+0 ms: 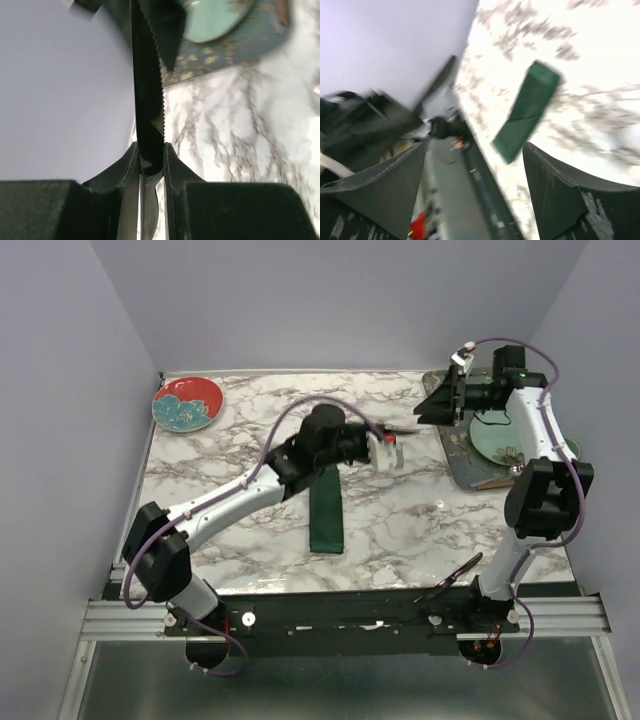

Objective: Fold the napkin into a case and place the utensils inside
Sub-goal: Insert the knife into the folded napkin.

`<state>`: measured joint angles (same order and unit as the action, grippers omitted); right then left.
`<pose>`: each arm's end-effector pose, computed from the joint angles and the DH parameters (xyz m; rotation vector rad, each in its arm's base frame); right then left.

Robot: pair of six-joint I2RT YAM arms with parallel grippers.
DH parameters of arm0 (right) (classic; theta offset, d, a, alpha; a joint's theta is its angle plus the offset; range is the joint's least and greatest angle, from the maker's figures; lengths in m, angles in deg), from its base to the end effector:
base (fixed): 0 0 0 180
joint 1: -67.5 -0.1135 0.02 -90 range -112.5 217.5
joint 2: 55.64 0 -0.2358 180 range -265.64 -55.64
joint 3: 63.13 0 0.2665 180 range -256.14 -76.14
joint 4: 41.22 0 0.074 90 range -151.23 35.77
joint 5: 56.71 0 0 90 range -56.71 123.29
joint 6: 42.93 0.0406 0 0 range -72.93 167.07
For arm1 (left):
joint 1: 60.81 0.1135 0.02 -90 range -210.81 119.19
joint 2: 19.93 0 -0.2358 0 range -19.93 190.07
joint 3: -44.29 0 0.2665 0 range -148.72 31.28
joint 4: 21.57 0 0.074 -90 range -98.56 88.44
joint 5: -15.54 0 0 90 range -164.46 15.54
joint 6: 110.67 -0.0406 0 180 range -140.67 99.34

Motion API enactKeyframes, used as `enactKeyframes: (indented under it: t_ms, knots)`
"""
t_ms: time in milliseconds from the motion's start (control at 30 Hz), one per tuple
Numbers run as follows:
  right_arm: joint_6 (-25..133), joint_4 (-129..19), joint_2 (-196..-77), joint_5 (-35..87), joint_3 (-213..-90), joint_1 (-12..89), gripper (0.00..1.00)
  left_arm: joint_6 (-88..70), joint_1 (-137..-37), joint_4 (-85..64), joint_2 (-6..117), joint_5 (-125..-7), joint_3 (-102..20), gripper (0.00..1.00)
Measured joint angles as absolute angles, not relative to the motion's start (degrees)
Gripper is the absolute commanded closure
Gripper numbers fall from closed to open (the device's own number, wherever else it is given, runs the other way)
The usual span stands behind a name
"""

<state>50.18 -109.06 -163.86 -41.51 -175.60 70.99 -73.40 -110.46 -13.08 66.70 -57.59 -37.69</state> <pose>0.3988 0.0149 0.2814 -0.2651 2.2003 1.6661 0.2381 -0.2985 0.3016 1.5212 0.9542 -0.2263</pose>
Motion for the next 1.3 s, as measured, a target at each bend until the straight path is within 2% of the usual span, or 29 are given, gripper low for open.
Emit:
enactKeyframes:
  t_ms: [100,133,300,467,733,1033,1300]
  knots:
    - [48.45,-108.73,-161.83,-37.06,-178.73,75.1,0.05,-57.92,-105.37,-7.33,71.83,-61.99,-51.81,1.0]
    - [48.04,-108.53,-161.08,-35.68,-179.36,75.95,0.0,-53.13,-103.53,-5.73,73.3,-63.1,-55.4,1.0]
    - [45.68,-108.14,-157.92,-27.99,-180.08,77.0,0.0,-27.06,-95.38,6.05,83.42,-71.45,-72.84,1.0]
    - [45.44,-107.11,-156.69,-19.13,-180.06,77.0,0.0,-8.5,-91.05,19.75,94.87,-77.55,-85.65,1.0]
    - [44.83,-104.82,-152.49,-13.06,-177.46,77.02,0.0,1.36,-88.3,30.59,103.0,-83.01,-87.13,1.0]
    - [43.95,-104.64,-152.36,-12.45,-174.9,77.0,0.0,6.69,-87.64,33.37,105.45,-84.15,-87.13,1.0]
    - [42.9,-104.69,-152.36,-12.49,-173.33,77.0,0.0,17.46,-87.4,30.15,96.99,-86.93,-69.98,1.0]
